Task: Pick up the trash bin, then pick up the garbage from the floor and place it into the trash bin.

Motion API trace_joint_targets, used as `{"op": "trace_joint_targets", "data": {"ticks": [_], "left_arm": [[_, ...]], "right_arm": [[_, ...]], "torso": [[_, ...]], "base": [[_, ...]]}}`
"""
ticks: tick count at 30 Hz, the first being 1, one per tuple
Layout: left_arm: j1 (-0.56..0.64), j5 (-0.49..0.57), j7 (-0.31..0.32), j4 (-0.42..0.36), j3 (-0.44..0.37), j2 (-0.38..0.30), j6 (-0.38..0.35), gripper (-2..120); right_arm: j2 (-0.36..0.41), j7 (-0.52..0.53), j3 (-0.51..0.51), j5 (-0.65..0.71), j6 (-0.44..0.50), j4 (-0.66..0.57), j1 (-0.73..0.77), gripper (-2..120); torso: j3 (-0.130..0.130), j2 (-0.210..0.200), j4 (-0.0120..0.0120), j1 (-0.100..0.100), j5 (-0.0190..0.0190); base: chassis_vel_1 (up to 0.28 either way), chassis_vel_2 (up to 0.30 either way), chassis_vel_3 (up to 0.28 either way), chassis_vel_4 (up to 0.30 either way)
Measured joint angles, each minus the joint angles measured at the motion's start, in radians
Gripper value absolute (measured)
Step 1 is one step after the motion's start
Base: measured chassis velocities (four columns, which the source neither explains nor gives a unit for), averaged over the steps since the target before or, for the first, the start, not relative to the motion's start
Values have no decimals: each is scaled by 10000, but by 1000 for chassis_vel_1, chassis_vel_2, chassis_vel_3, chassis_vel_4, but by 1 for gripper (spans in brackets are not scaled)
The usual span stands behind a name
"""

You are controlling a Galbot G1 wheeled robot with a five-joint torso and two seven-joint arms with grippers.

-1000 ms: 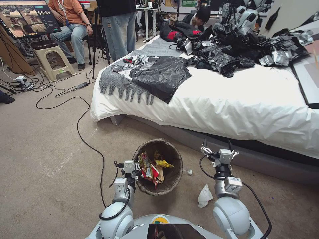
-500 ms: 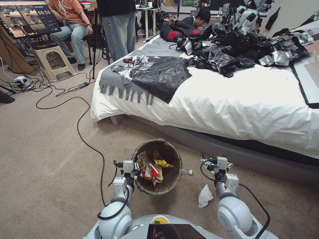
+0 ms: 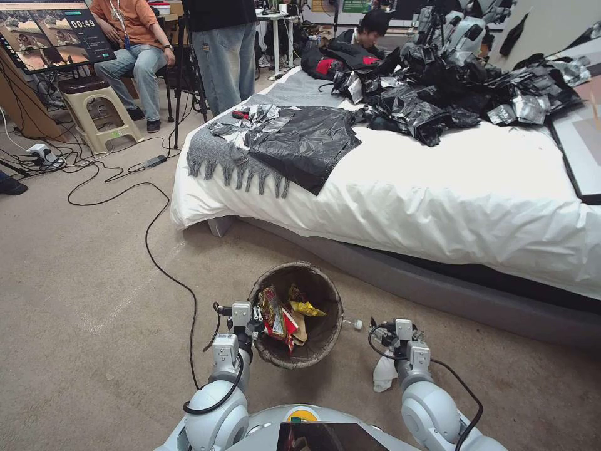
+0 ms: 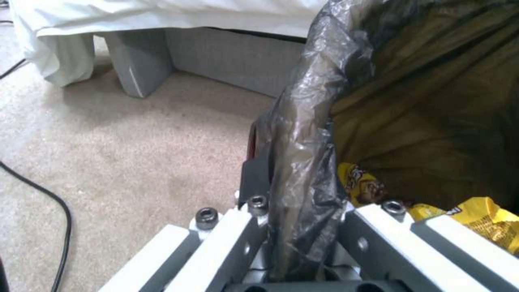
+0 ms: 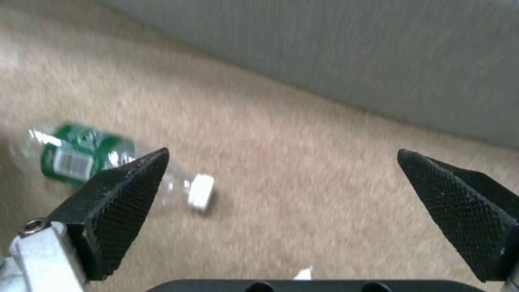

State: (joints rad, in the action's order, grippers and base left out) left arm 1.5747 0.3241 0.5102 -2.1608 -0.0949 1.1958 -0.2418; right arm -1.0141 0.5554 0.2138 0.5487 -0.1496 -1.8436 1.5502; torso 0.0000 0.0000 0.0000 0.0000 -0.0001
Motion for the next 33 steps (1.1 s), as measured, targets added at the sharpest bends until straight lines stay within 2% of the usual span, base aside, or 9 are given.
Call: {"op": "trace_joint_targets", "data": {"ticks": [10, 33], "left_arm": [[1, -26, -4, 43, -20, 70, 11, 0], [-105, -11, -8, 120, -18, 76, 21, 0]], "right_arm": [[-505, -433, -264, -188, 403, 1328, -279, 100], [-1362, -357, -642, -216, 597, 2616, -415, 100]], "torso": [[0, 0, 0, 0, 0], [-1, 2, 5, 0, -11]], "base": [[0, 0, 0, 0], [0, 0, 0, 0]]}}
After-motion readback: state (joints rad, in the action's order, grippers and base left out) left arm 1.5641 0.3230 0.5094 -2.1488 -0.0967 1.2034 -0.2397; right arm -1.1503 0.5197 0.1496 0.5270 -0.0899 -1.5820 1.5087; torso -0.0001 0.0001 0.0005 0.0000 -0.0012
